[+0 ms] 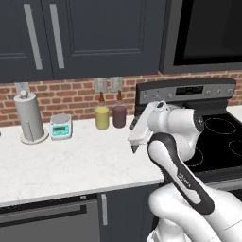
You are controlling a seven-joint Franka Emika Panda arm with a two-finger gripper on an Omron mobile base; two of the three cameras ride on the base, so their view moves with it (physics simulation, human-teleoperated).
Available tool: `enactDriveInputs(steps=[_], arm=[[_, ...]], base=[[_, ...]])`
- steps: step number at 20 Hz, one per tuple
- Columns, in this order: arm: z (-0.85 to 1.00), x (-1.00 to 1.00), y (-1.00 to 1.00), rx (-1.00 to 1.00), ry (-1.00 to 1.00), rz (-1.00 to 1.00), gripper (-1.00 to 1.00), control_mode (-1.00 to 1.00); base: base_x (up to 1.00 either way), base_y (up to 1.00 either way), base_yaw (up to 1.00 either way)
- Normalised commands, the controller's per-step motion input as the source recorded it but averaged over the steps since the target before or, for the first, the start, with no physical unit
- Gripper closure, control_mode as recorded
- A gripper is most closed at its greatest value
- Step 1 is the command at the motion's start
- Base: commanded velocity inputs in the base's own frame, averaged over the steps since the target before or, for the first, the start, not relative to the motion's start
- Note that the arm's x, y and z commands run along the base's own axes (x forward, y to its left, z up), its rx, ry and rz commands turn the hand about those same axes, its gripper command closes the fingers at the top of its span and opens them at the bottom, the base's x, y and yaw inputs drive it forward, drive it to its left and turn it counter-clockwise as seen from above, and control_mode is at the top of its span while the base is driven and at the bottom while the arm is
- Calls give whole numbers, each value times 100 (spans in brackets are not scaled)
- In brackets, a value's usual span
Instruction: Put the eggplant and broccoli in the pot. Retrieve the spatula and lightly stir the vegetables in the pot.
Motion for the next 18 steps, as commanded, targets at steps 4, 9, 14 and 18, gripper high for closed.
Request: enactDriveInputs(steps=[4,9,14,18], arm=[[18,34,-86,24,0,-48,100,-100],[8,54,-81,20,0,-49,100,-100],[13,53,-83,23,0,-40,100,-100],[25,25,-70,27,-4,-25,100,-100]], base=[[0,0,0],[0,0,0],[0,0,0],[0,0,0]])
